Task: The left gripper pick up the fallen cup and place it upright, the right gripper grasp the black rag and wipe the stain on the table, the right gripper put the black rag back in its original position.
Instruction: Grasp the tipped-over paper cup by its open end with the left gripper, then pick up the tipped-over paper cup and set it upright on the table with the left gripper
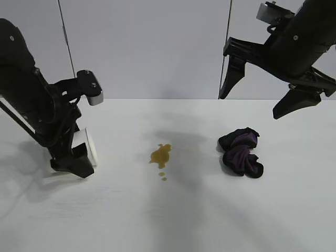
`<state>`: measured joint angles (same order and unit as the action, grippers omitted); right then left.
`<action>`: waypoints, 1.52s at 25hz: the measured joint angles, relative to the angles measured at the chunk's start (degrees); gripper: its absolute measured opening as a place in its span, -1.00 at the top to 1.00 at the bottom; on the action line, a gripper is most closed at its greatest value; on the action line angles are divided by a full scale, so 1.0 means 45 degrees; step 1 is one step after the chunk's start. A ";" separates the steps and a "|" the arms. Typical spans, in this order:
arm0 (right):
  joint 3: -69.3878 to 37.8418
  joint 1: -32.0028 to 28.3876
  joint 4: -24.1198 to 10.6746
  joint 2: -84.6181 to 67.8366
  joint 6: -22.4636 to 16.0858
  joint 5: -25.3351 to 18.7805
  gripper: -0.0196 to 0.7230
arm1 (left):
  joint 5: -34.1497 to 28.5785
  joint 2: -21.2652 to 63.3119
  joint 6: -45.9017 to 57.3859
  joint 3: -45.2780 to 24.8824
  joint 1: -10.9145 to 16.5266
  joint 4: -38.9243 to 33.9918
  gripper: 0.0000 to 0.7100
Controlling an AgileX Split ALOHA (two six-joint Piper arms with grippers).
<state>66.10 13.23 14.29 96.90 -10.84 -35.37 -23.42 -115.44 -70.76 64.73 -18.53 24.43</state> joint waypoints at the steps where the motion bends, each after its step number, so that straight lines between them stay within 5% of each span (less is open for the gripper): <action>1: 0.0000 0.0000 0.0000 0.0000 0.0000 0.0000 -0.81 | 0.0020 -0.0031 0.0000 0.0015 0.0000 0.0000 -0.94; 8: 0.0000 0.0000 -0.0022 0.0000 0.0000 0.0088 -0.81 | 0.0206 -0.0031 0.0000 0.0015 0.0000 0.0000 -0.35; 16: 0.0000 0.0000 -0.0022 0.0000 0.0000 0.0089 -0.81 | 0.0285 0.0050 0.0000 0.0015 0.0000 0.0079 -0.29; 23: 0.0000 0.0000 -0.0026 0.0000 0.0000 0.0089 -0.81 | 0.0271 0.1397 -0.0583 0.0015 0.0000 0.1682 -0.29; 31: 0.0000 0.0000 -0.0026 0.0000 0.0000 0.0089 -0.81 | -0.0920 0.2994 -0.3846 0.0015 0.0278 0.5742 -0.29; 38: 0.0000 0.0000 -0.0026 0.0000 0.0000 0.0089 -0.81 | -0.4562 0.3124 -0.9423 -0.0452 0.2169 1.2333 -0.29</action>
<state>66.10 13.23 14.18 96.90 -10.84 -34.97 -43.94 -101.38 -113.16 62.70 -8.77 79.93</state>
